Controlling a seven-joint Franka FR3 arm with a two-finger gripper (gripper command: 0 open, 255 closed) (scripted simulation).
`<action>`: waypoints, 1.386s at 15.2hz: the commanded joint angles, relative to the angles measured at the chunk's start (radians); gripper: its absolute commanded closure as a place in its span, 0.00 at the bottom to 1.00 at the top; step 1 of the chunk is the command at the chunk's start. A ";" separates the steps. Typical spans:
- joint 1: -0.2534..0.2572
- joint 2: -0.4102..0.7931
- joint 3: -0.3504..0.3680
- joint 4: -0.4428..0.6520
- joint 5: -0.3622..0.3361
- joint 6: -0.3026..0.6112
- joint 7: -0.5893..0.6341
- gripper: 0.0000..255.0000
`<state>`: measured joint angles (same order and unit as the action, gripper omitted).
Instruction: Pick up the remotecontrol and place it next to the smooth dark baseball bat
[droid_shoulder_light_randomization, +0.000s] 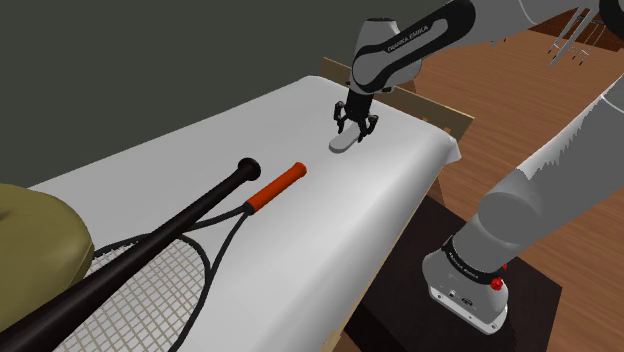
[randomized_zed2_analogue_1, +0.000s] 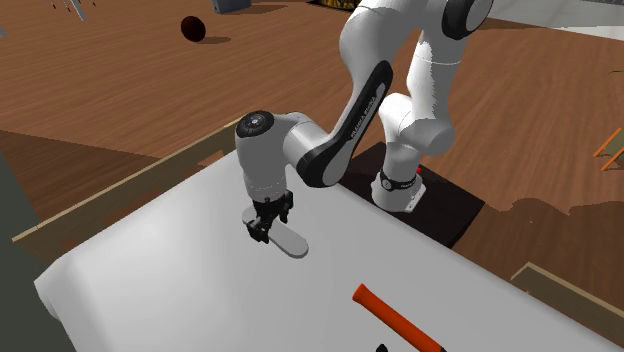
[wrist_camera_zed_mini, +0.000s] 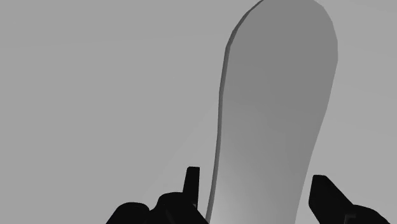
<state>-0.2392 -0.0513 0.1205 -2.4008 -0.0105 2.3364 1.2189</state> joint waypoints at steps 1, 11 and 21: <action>0.000 0.000 0.000 0.000 0.000 0.000 0.000 1.00; 0.001 -0.068 -0.002 0.045 0.011 -0.112 -0.009 1.00; 0.001 -0.131 -0.005 0.121 0.019 -0.252 -0.017 1.00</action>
<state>-0.2380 -0.1782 0.1157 -2.2897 0.0078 2.0994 1.2020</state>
